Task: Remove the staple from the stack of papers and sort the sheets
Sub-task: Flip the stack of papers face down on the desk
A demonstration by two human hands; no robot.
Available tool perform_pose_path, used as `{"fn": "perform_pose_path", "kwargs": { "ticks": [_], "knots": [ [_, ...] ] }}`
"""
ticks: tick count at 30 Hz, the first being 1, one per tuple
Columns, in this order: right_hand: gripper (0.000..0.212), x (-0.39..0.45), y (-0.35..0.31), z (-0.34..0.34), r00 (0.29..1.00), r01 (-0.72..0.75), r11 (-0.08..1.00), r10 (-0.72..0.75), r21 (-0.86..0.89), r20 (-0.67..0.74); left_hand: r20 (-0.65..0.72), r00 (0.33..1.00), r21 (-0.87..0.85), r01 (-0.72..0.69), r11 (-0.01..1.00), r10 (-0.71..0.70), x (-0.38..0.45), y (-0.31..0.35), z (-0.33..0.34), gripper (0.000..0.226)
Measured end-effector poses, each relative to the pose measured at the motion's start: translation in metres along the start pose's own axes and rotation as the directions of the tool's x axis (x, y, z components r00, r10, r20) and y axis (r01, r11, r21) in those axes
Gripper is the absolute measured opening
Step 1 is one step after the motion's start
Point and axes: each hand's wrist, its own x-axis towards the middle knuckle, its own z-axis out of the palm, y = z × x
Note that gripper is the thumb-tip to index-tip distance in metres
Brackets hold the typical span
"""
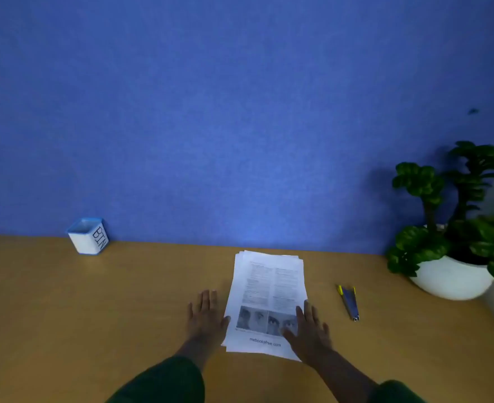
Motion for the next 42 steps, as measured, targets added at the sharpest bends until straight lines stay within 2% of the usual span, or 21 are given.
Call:
{"fn": "perform_pose_path", "kwargs": {
  "ticks": [5,11,15,17,19,22,24,25,26,27,29,30,31,35,39,42],
  "knots": [
    [0.076,-0.006,0.009,0.018,0.991,-0.053,0.999,0.053,-0.005,0.119,0.091,0.989,-0.145,0.129,0.981,-0.117,-0.008,0.012,0.018,0.074],
    [0.084,-0.011,0.014,0.033,0.991,0.001,0.998,0.006,-0.056,0.135,0.153,0.942,-0.4,0.335,0.853,-0.298,-0.012,0.041,0.02,0.062],
    [0.084,-0.013,0.016,0.036,0.99,0.018,0.997,-0.007,-0.072,0.14,0.257,0.9,-0.567,0.435,0.7,-0.352,-0.005,0.055,0.008,0.073],
    [0.086,-0.016,0.016,0.037,0.989,0.022,0.997,-0.01,-0.077,0.149,0.292,0.885,-0.639,0.463,0.614,-0.363,-0.003,0.058,0.003,0.072],
    [0.086,-0.017,0.016,0.037,0.989,0.029,0.997,-0.018,-0.074,0.147,0.361,0.866,-0.725,0.494,0.481,-0.345,0.0,0.059,0.002,0.065],
    [0.085,-0.02,0.017,0.036,0.988,0.036,0.997,-0.026,-0.062,0.151,0.499,0.827,-0.805,0.553,0.216,-0.26,-0.004,0.066,0.002,0.052],
    [0.085,-0.021,0.017,0.036,0.988,0.039,0.998,-0.03,-0.055,0.155,0.535,0.813,-0.807,0.572,0.147,-0.23,-0.006,0.07,0.005,0.045],
    [0.085,-0.021,0.017,0.036,0.987,0.04,0.998,-0.031,-0.051,0.156,0.534,0.813,-0.807,0.572,0.145,-0.23,-0.007,0.071,0.007,0.044],
    [0.086,-0.022,0.017,0.036,0.987,0.041,0.998,-0.033,-0.049,0.156,0.514,0.821,-0.807,0.561,0.185,-0.248,-0.008,0.072,0.008,0.044],
    [0.086,-0.022,0.017,0.037,0.988,0.043,0.998,-0.034,-0.051,0.151,0.469,0.837,-0.791,0.54,0.289,-0.281,-0.009,0.071,0.008,0.045],
    [0.086,-0.023,0.018,0.039,0.99,0.043,0.998,-0.036,-0.052,0.136,0.347,0.863,-0.637,0.504,0.583,-0.368,-0.011,0.068,0.006,0.051],
    [0.086,-0.023,0.018,0.039,0.991,0.038,0.998,-0.032,-0.045,0.131,0.292,0.868,-0.541,0.497,0.679,-0.402,-0.011,0.066,0.005,0.057],
    [0.086,-0.023,0.018,0.04,0.991,0.032,0.999,-0.027,-0.036,0.13,0.273,0.863,-0.474,0.506,0.721,-0.426,-0.01,0.064,0.005,0.064],
    [0.086,-0.022,0.018,0.04,0.992,0.019,1.0,-0.016,-0.022,0.126,0.343,0.801,-0.48,0.599,0.641,-0.491,-0.004,0.059,0.005,0.082],
    [0.088,-0.02,0.017,0.038,0.991,0.017,1.0,-0.014,-0.02,0.135,0.35,0.809,-0.609,0.579,0.542,-0.472,-0.001,0.057,0.002,0.08],
    [0.087,-0.019,0.016,0.037,0.989,0.02,1.0,-0.018,-0.009,0.145,0.418,0.811,-0.719,0.571,0.397,-0.409,0.001,0.054,0.001,0.071]
  ]
}}
